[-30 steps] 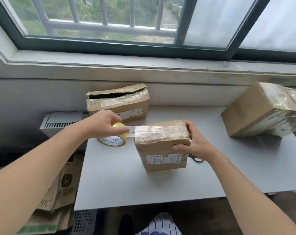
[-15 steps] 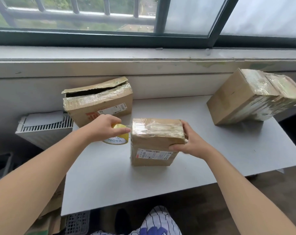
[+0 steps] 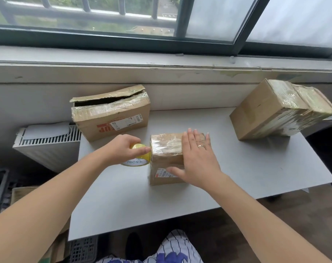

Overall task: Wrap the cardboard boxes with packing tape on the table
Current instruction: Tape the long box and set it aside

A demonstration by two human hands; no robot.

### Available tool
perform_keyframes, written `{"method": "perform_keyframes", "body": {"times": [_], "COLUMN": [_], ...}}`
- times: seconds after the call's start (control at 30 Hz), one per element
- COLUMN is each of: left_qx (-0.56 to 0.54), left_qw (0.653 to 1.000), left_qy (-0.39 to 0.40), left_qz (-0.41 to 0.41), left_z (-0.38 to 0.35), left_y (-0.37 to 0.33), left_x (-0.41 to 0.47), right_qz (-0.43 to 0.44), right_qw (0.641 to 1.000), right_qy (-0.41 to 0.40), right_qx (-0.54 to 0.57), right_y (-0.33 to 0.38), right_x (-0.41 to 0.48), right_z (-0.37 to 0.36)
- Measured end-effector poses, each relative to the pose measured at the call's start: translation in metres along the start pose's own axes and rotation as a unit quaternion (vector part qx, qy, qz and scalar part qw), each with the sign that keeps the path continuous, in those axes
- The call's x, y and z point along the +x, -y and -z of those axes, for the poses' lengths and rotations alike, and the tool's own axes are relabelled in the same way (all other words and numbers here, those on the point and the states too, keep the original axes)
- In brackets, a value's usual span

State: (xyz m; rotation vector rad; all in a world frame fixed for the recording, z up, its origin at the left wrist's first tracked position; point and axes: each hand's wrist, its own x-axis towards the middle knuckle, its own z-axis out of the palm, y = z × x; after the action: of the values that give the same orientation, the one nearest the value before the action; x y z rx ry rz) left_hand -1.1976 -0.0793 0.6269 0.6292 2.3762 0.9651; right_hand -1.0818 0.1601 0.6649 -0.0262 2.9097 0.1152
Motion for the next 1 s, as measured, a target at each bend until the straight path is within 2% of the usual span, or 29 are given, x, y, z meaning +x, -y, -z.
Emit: {"method": "perform_keyframes", "body": {"times": [0.23,0.37,0.5,0.57,0.63,0.73,0.8,0.83,0.93,1.0], "left_qx": [0.020,0.007,-0.098,-0.134,-0.152,-0.126,-0.077,-0.056,-0.018,-0.001], "left_qw": [1.000,0.999,0.992,0.987,0.983,0.983,0.986,0.987,0.991,0.991], "left_qy": [-0.010,-0.048,-0.075,-0.086,-0.098,-0.122,-0.142,-0.146,-0.134,-0.134], "left_qz": [-0.015,0.002,0.009,-0.003,-0.034,-0.059,-0.043,-0.029,0.004,0.003], "left_z": [-0.006,-0.009,0.007,0.023,0.040,0.071,0.091,0.097,0.098,0.092], "left_y": [0.005,0.006,0.020,0.020,0.010,0.003,0.014,0.022,0.030,0.025], "left_x": [-0.005,-0.018,-0.039,-0.052,-0.062,-0.075,-0.086,-0.092,-0.103,-0.104], "right_qz": [0.129,0.123,0.131,0.139,0.142,0.126,0.098,0.095,0.093,0.077], "right_qw": [0.991,0.991,0.991,0.985,0.964,0.898,0.847,0.836,0.846,0.837], "right_qy": [-0.032,-0.041,-0.026,-0.029,-0.042,-0.071,-0.078,-0.070,-0.047,-0.033], "right_qx": [0.020,0.020,0.031,0.102,0.220,0.417,0.516,0.535,0.522,0.541], "right_y": [0.066,0.069,0.058,0.053,0.051,0.039,0.024,0.020,0.016,0.015], "right_x": [0.021,0.043,0.052,0.050,0.048,0.046,0.047,0.047,0.048,0.051], "right_z": [0.001,0.012,0.021,0.026,0.036,0.044,0.039,0.035,0.013,0.004]}}
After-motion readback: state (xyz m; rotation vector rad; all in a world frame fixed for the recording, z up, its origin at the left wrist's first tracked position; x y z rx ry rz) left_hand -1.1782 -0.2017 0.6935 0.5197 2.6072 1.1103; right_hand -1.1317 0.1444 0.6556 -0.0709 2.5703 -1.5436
